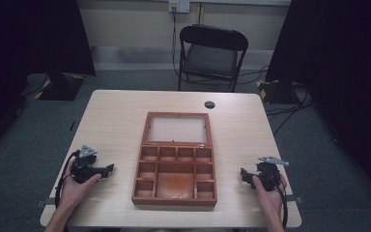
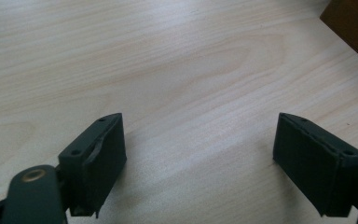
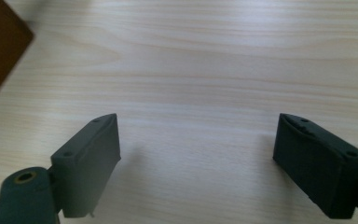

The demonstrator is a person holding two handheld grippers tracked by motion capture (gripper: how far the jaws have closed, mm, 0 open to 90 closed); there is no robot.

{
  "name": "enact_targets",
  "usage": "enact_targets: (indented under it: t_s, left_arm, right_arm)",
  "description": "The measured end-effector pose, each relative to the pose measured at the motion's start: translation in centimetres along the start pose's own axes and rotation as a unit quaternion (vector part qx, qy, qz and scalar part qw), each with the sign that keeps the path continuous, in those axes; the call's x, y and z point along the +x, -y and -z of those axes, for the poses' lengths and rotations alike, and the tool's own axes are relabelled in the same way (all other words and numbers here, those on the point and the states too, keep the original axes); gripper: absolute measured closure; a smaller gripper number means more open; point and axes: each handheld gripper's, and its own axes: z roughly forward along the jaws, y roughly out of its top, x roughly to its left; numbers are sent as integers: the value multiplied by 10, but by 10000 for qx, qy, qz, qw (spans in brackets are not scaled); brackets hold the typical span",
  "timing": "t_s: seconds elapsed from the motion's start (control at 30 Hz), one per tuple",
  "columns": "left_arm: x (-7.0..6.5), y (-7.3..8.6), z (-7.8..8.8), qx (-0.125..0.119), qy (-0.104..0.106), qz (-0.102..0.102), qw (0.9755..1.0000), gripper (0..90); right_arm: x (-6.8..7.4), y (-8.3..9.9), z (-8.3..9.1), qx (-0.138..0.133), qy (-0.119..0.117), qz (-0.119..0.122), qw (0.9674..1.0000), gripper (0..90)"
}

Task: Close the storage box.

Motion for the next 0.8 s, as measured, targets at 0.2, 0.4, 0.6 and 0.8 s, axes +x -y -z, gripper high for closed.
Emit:
enact_targets:
  t_s: [0.2,0.4,0.6,0.8]
  left_arm:
    - [-1,-6,4,-76,82,45,9999,182]
    - [-4,-16,10,-241,135,-4,9996,183]
    - [-10,-23,11,-257,170,-109,9995,187]
    - [-15,-36,12,-466,254,-57,9986,195]
  right_arm:
    - [7,-9,4,-69,-169,180,9997,166]
    - [13,-23,5,-139,-348,210,9991,165]
    - [18,-34,3,-193,-330,260,9989,174]
    - [26,-44,-2,-154,-475,275,9984,171]
